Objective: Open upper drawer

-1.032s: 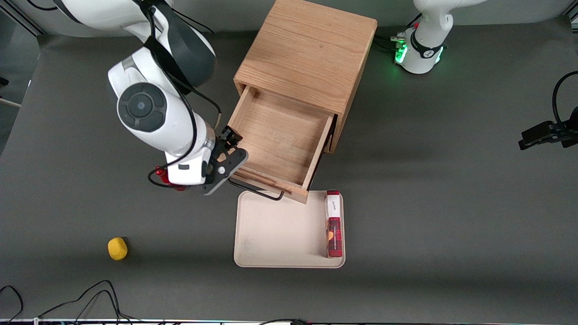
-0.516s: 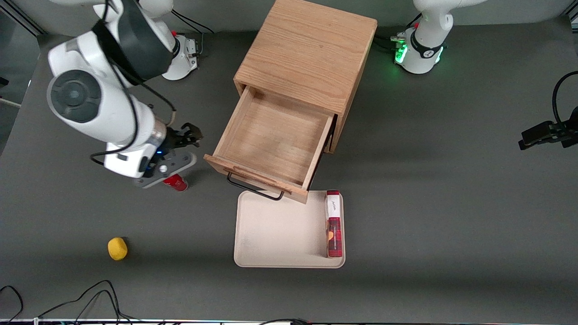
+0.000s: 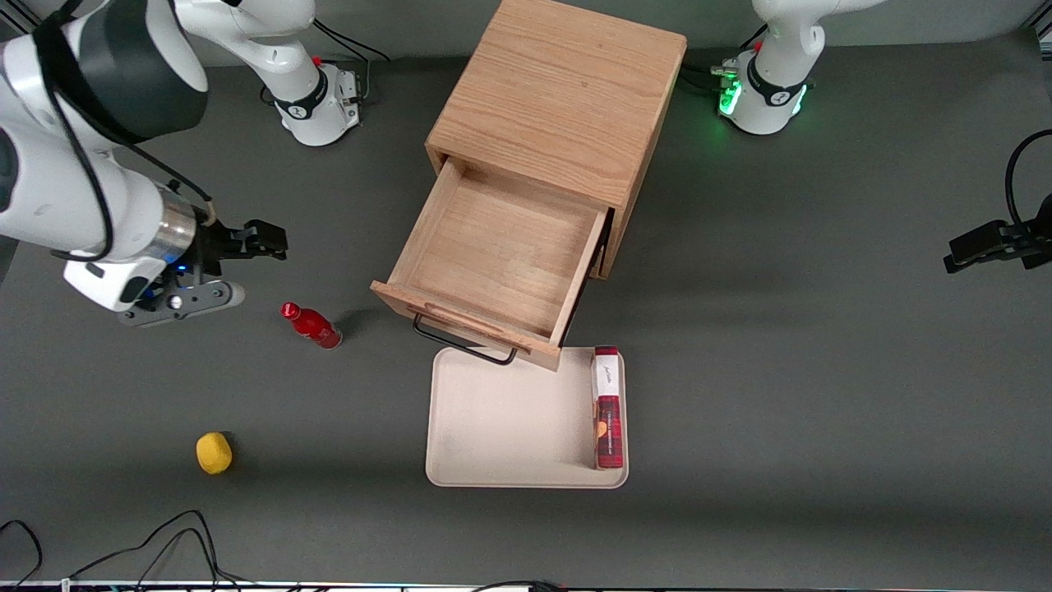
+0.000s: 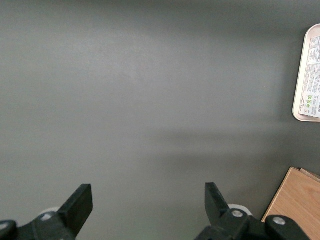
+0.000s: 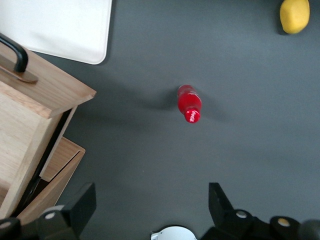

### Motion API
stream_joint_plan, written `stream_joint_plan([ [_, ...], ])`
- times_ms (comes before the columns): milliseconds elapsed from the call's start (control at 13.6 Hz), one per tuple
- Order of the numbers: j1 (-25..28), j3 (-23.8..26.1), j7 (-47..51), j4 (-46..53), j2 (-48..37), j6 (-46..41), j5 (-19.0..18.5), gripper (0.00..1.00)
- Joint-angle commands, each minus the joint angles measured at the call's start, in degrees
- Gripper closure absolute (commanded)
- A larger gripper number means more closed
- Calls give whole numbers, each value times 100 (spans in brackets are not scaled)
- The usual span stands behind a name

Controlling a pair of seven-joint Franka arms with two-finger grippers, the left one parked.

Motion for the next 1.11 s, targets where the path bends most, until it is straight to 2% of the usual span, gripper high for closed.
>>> stream_joint_plan([
  [0,-278,73,97,-596,-505,167,124,0],
  [147,-339,64,71,-1341,-1039,535,124,0],
  [295,-376,-58,-376,-1792,-1393,652,133,0],
  [369,-96,-424,-421,-1802,-1429,643,132,0],
  [442,516,-1133,-439,-1776,-1447,608,132,0],
  [516,844,-1636,-466,-1759,-1473,573,150,0],
  [664,891,-1720,-772,-1724,-1500,537,133,0],
  [1032,865,-1746,-809,-1644,-1473,528,132,0],
])
